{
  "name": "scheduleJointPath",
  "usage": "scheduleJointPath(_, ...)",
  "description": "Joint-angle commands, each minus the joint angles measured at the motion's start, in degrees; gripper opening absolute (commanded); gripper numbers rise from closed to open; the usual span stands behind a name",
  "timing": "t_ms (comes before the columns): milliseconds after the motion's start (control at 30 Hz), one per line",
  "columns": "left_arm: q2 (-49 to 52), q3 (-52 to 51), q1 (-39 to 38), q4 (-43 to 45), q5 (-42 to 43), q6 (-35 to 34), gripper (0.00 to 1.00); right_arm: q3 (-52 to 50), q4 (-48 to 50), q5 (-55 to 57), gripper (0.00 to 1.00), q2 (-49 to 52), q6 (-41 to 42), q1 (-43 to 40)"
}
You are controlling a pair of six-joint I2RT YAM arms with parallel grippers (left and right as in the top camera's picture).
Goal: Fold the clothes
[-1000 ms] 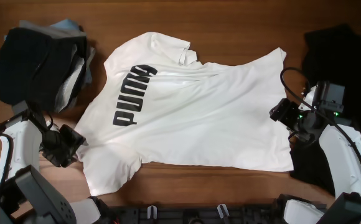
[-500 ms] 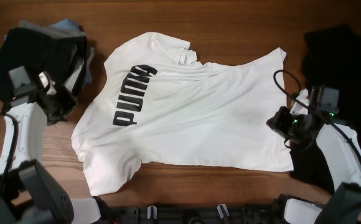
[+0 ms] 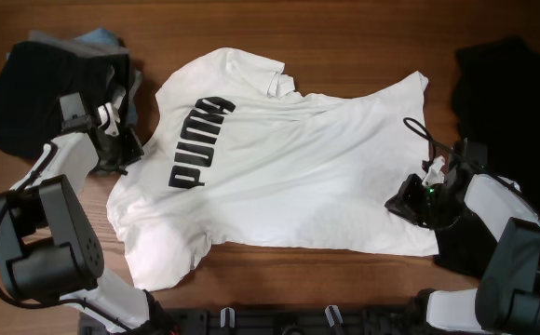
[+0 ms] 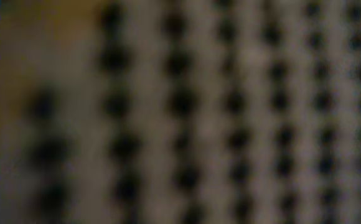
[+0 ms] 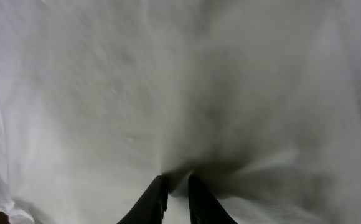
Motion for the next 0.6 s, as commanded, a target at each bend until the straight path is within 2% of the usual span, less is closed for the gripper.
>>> scheduleJointPath(0, 1.2, 0.3, -0.2, 0.5, -0.5, 0.5, 0.04, -1.7, 0.5, 4.3, 0.17, 3.3, 0.6, 0.2)
scheduleJointPath(167, -0.3, 0.5, -0.3, -1.5, 1.7, 0.5, 0.04, -1.7, -0.6, 5.2, 0.17, 3.3, 2.5, 0.2)
scheduleJointPath(300, -10.8, 0.5, -0.7, -6.4, 6.5, 0.5, 0.04, -1.7, -0.6, 5.3, 0.17, 3.3, 3.3, 0.2)
scheduleJointPath(533, -12.2, 0.3, -3.1, -12.4, 1.6, 0.2, 0.04, -1.7, -0.4, 5.3, 0.18, 3.3, 3.7, 0.2)
scheduleJointPath(567, -12.2, 0.3, -3.4, -12.0, -4.1, -0.8, 0.27, -1.7, -0.3, 5.3, 0.2, 3.3, 3.7, 0.2)
